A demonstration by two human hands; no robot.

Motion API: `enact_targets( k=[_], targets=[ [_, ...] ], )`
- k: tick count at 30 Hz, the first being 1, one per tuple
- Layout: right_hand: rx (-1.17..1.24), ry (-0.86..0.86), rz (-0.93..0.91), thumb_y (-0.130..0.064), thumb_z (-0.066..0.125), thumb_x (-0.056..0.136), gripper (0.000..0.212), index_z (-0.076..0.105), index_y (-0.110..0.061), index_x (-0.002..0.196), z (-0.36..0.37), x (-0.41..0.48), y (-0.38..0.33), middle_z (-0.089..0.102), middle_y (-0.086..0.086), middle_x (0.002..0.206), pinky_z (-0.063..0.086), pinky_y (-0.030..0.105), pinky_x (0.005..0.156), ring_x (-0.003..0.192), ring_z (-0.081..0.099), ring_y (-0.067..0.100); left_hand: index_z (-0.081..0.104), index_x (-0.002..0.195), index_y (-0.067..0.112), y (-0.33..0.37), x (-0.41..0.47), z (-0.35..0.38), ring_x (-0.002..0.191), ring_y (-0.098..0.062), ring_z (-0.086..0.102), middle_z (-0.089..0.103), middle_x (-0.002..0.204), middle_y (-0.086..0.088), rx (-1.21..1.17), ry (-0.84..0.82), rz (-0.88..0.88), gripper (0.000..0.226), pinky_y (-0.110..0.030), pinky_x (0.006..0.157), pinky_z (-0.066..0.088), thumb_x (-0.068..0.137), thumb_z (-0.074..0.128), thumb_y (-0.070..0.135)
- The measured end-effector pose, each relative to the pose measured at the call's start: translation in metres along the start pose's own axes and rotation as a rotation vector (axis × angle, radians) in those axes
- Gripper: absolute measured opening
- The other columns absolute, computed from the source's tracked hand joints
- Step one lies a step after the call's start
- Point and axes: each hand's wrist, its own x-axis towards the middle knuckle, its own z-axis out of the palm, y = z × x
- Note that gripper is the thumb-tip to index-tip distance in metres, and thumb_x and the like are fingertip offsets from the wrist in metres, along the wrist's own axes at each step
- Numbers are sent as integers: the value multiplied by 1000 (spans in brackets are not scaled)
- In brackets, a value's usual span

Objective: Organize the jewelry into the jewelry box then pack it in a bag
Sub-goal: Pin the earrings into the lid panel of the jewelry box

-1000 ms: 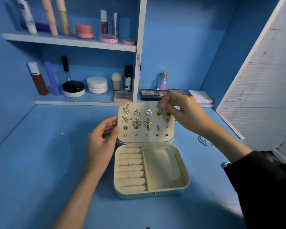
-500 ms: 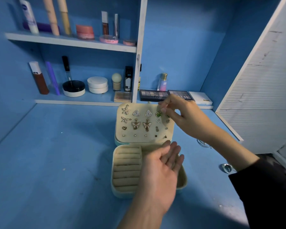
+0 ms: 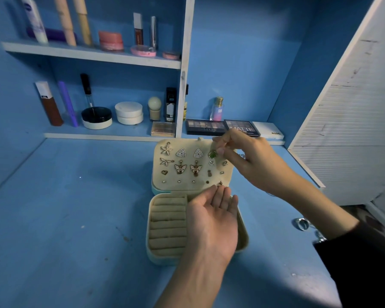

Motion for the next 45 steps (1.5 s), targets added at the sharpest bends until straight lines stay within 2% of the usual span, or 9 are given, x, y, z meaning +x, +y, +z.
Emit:
enact_targets(
  k=[6, 12, 16, 18, 21, 25, 29, 36, 45],
  targets=[
    [-12, 5, -24, -16, 52, 96, 10, 49, -23, 89, -5, -11, -6, 73, -3, 95, 44, 16, 69, 97, 63, 7, 52, 126, -9, 0, 0, -1, 119, -28, 54, 58, 126, -20, -14, -10, 1, 35, -39, 104, 40, 96, 42, 5],
    [-31, 23, -67, -21, 50, 96, 7, 52, -15, 92, -5, -29, -9, 70, -8, 101, 42, 9, 70, 116, 49, -12, 62, 100, 5, -3, -4, -1, 119, -21, 54, 60, 120, -12, -3, -59, -1, 17, -37, 101, 38, 88, 50, 6],
    [-86, 48, -133, -17, 51, 92, 11, 56, -7, 92, -7, -42, -18, 69, 0, 111, 36, -1, 68, 90, 48, -17, 63, 118, 12, -8, -8, -4, 134, -17, 41, 55, 132, 5, 84, -136, 58, 49, -33, 109, 32, 69, 63, 15],
    [-91, 36, -121, -18, 53, 91, 10, 57, -9, 93, -8, -50, -20, 66, -1, 117, 31, -6, 66, 95, 49, -15, 57, 130, 17, -11, -7, -8, 141, -15, 28, 41, 139, 15, 128, -228, 96, 58, -31, 111, 26, 73, 69, 20],
    [-63, 9, -63, -28, 51, 92, 12, 56, -18, 95, -9, -61, -20, 64, -10, 121, 35, -2, 76, 117, 50, -9, 58, 130, 22, -12, -6, -13, 134, -6, 39, 47, 143, 7, 196, -363, 93, 87, -30, 109, 31, 52, 89, 43],
    [17, -42, -35, -38, 50, 93, 15, 54, -24, 93, -13, -76, -27, 66, -18, 114, 42, 4, 80, 117, 50, -10, 50, 137, 24, -18, -10, -19, 133, -3, 39, 49, 142, 7, 253, -375, 125, 94, -30, 114, 26, 55, 76, 62],
    [150, -59, 47, -48, 45, 88, 16, 54, -34, 90, -21, -77, -33, 65, -25, 110, 53, 35, 84, 95, 68, 28, 46, 139, 31, -18, -14, -19, 129, 1, 42, 51, 139, 13, 262, -347, 164, 91, -27, 105, 32, 60, 74, 66],
    [266, -38, 289, -15, 63, 88, 9, 66, -19, 80, -23, -30, 7, 68, -7, 82, 44, 11, 69, 72, 57, 0, 68, 100, 21, -23, -14, -20, 106, -12, 56, 67, 103, 4, 166, -191, 171, 39, -29, 96, 40, 62, 74, 25],
    [243, -539, 413, -8, 62, 88, 10, 71, -9, 84, -2, 8, 43, 67, 0, 72, 52, 30, 75, 68, 60, 10, 60, 123, 17, -20, -15, -26, 123, -11, 53, 65, 124, 3, 184, -268, 161, 57, -35, 105, 37, 66, 65, 9]
  ],
)
